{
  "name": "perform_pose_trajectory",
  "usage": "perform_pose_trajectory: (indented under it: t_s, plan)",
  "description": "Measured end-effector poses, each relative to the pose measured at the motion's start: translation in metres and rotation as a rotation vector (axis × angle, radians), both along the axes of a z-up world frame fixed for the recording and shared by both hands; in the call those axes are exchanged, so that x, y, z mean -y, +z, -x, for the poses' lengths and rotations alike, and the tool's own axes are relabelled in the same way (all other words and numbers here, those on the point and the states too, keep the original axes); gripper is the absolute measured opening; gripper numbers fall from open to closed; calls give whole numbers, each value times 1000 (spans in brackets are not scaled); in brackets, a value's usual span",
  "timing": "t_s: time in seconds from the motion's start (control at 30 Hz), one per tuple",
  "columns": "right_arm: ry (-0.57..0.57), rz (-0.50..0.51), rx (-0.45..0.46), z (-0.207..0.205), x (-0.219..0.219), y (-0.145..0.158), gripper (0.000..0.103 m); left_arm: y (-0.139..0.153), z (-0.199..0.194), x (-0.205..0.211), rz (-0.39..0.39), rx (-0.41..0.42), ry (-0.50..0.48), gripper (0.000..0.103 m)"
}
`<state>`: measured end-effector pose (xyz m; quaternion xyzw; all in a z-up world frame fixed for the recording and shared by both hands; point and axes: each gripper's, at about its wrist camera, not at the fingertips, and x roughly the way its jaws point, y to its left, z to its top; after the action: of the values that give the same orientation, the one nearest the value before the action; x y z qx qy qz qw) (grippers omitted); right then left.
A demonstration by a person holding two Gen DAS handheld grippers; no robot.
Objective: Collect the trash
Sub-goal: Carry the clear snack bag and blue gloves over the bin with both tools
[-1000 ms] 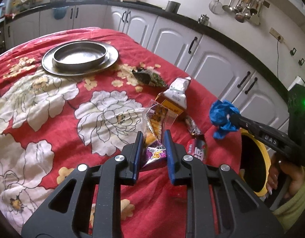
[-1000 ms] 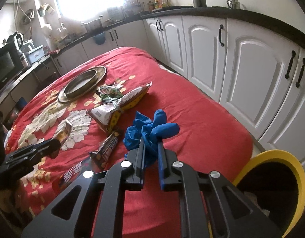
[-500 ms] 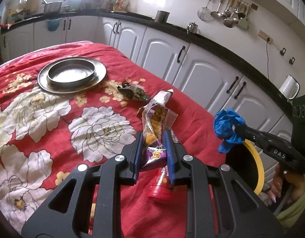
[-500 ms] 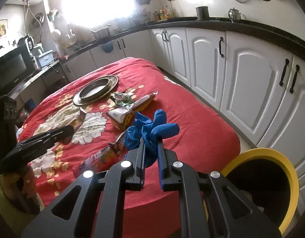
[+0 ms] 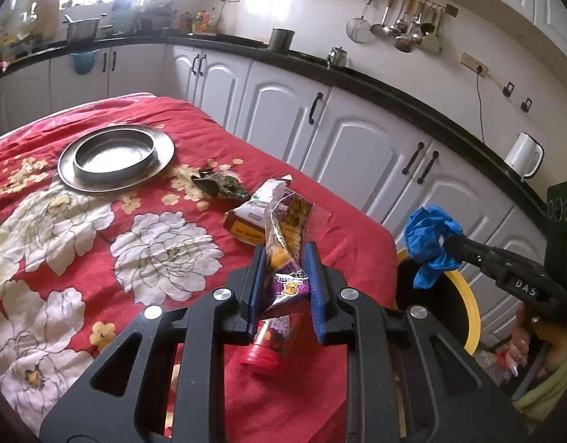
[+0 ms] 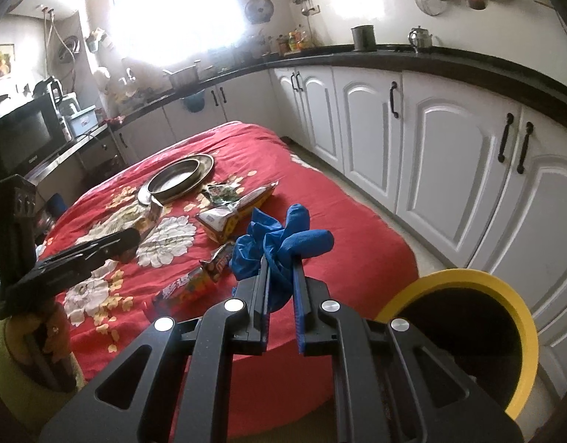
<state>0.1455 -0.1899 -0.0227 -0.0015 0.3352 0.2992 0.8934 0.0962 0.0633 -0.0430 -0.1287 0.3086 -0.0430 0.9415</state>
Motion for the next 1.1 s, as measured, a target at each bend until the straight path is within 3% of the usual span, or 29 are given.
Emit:
perform_pose_trajectory:
  t_s: [0.5,1.1]
  plan:
    - [-83,-31,27,17,41,10,10,14,3,31,-37,41,-62,16]
    - [-218,-91,39,24,106,11,10,18,-7,101,-89,68,-195,16]
